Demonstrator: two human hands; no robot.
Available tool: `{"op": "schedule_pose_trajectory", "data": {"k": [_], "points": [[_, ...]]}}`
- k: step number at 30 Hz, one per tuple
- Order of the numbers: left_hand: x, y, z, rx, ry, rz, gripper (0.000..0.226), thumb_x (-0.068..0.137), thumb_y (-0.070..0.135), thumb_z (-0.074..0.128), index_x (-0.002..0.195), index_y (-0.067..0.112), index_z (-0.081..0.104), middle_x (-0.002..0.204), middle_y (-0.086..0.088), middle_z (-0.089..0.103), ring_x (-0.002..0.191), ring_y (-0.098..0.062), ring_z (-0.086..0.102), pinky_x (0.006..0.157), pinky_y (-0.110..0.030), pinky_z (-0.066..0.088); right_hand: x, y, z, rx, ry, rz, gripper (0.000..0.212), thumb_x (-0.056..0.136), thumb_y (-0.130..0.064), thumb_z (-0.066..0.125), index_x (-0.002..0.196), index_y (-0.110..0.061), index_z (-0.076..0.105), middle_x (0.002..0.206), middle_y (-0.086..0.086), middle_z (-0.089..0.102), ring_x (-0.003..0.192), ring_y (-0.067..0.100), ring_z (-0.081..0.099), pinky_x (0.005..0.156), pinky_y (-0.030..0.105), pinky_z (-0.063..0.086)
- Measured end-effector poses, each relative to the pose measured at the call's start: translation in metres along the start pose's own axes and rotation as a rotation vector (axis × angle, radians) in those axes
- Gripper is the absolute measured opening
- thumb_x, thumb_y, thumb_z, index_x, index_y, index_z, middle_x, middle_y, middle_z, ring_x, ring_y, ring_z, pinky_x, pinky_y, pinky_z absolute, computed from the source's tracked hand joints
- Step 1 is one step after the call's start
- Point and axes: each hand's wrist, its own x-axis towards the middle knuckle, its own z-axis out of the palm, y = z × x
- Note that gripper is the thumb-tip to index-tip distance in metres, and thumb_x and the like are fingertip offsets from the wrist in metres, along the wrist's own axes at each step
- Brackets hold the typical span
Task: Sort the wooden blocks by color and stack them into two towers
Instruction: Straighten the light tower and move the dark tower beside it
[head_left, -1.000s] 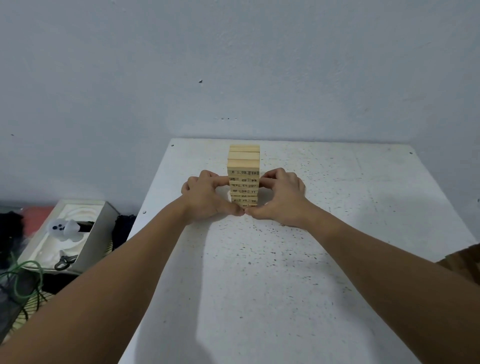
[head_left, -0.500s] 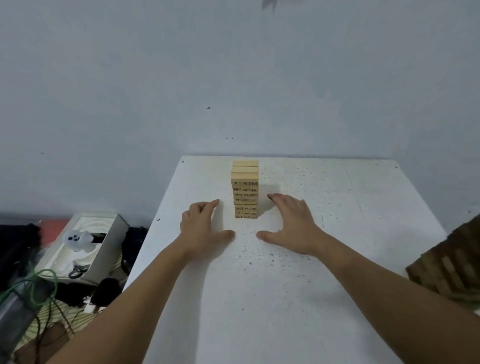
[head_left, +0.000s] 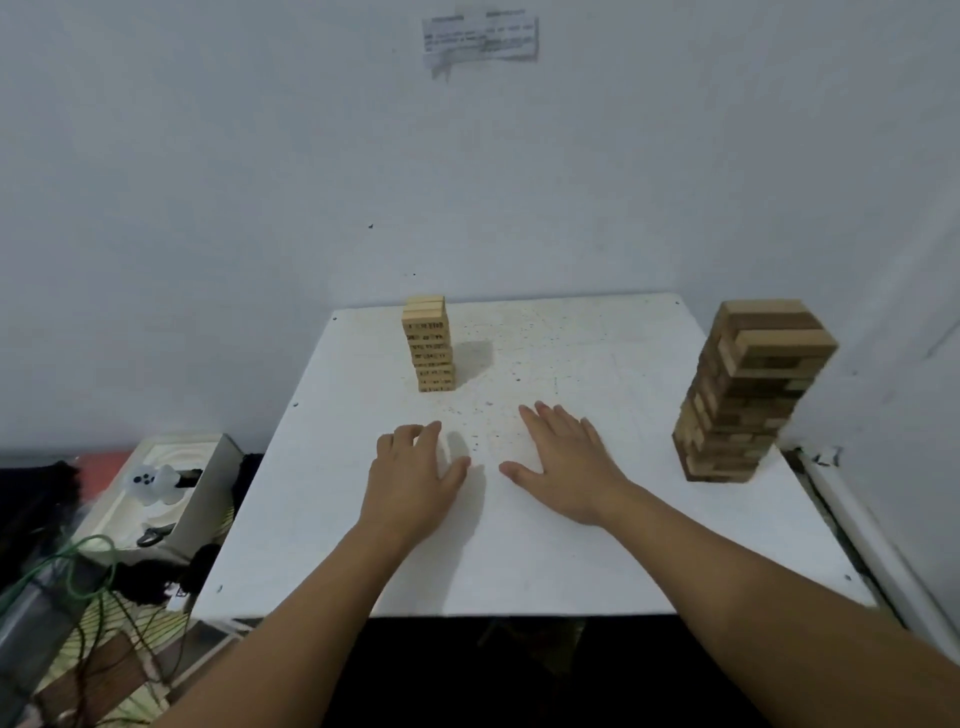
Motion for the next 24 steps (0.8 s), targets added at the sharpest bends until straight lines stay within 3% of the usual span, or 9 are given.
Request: {"op": "schedule_pose_trajectory", "data": {"k": [8,13,15,17,19,24], "points": [[-0.021,0.064,0.017,-0.037,-0.127,0.125,0.061,0.102,0.044,0.055,0.157,0.022,0.039,0.156,-0.008,0.041,0.146,-0.029,0.031,0.116,-0.043,0.033,-0.070,0.024,-0.002,0.032,0.069,-0.040,0.084,0.101,-0.063,0.043,0.165,-0.025,0.004,0.173,0.001,0.006,0.159,0.022,0.003,0.129,0.046,0.007],[-0.021,0.098,0.029,-0.090,-0.253,0.177,0.054,0.101,0.038,0.057,0.152,0.025,0.045,0.148,-0.005,0.050,0.138,-0.025,0.043,0.115,-0.042,0.038,-0.110,0.052,-0.004,0.090,0.111,-0.070,0.069,0.102,-0.052,0.051,0.161,-0.026,0.028,0.165,-0.003,0.030,0.152,0.016,0.025,0.125,0.033,0.022],[-0.020,0.112,0.033,-0.136,-0.259,0.176,0.049,0.102,0.034,0.056,0.150,0.025,0.048,0.145,-0.005,0.053,0.131,-0.024,0.049,0.112,-0.041,0.041,-0.125,0.068,-0.006,0.121,0.187,-0.080,0.049,0.101,-0.047,0.053,0.145,-0.027,0.054,0.146,-0.007,0.050,0.135,0.013,0.042,0.115,0.031,0.035],[-0.021,0.129,0.037,-0.274,-0.231,0.152,0.044,0.105,0.026,0.052,0.148,0.021,0.051,0.143,-0.006,0.055,0.127,-0.022,0.052,0.108,-0.036,0.042,-0.139,0.083,-0.008,0.154,0.292,-0.072,0.031,0.098,-0.042,0.053,0.116,-0.025,0.071,0.115,-0.011,0.058,0.111,0.011,0.051,0.097,0.031,0.045],[-0.022,0.148,0.039,-0.450,-0.191,0.109,0.041,0.107,0.021,0.045,0.148,0.017,0.052,0.146,-0.004,0.055,0.127,-0.018,0.052,0.104,-0.031,0.040,-0.150,0.099,-0.011,0.199,0.404,-0.035,0.026,0.095,-0.041,0.052,0.096,-0.023,0.071,0.096,-0.016,0.054,0.095,0.008,0.050,0.083,0.028,0.045],[-0.015,0.189,0.045,-0.631,-0.243,0.036,0.043,0.108,0.023,0.045,0.151,0.020,0.046,0.152,-0.002,0.048,0.128,-0.016,0.047,0.103,-0.032,0.038,-0.168,0.139,-0.027,0.196,0.518,0.108,0.016,0.094,-0.035,0.060,0.081,-0.026,0.061,0.087,-0.018,0.053,0.089,0.005,0.049,0.073,0.026,0.042]]}}
